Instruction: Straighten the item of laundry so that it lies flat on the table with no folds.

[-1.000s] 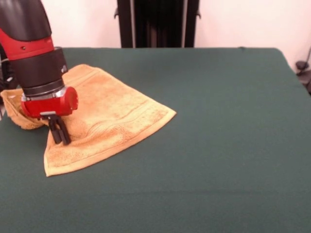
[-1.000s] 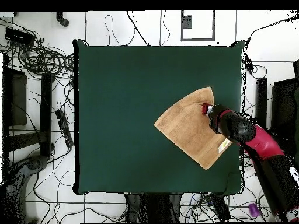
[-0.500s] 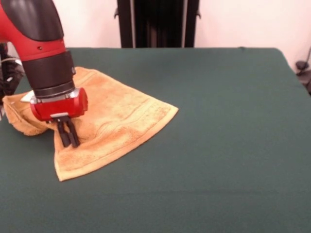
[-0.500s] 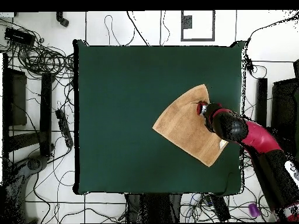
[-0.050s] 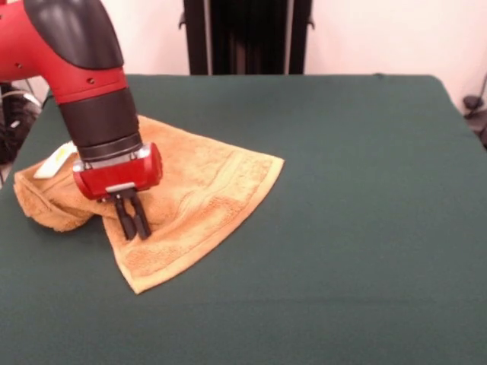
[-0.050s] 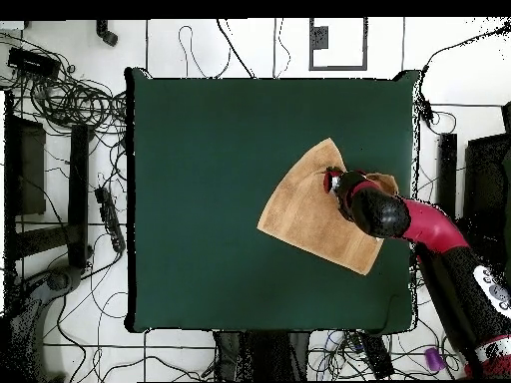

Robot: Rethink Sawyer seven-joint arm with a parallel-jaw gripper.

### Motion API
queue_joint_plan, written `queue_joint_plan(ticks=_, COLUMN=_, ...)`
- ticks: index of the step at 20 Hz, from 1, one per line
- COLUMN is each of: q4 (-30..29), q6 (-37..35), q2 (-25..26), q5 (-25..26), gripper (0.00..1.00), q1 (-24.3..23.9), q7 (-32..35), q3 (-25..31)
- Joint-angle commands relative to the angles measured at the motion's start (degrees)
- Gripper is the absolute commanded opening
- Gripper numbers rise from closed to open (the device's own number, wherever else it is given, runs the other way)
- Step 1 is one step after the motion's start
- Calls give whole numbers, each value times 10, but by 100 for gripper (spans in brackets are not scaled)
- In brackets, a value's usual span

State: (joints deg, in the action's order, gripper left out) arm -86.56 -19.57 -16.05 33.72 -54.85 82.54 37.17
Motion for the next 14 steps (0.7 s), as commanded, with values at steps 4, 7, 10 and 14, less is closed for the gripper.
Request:
queue_joint_plan(ticks=4, q4=-39, q6=-69, q2=-42, q5=34, gripper=0, q1=48, q7=-71, q3=32)
queue_joint_plan(ticks=7, q4=-53, q6=-84, q2=-62, q5=31, gripper=0, q1=38, q7=-87, q3=46)
queue_joint_plan(ticks=10, q4=-62, q6=-98, q2=-65, q5=30, gripper=0, q1=23, q7=-125, q3=75)
queue_joint_plan(ticks=14, q4=-68, q6=-115, q2=-53, q5=33, gripper=0, q1=5, q7=-169, q3=110)
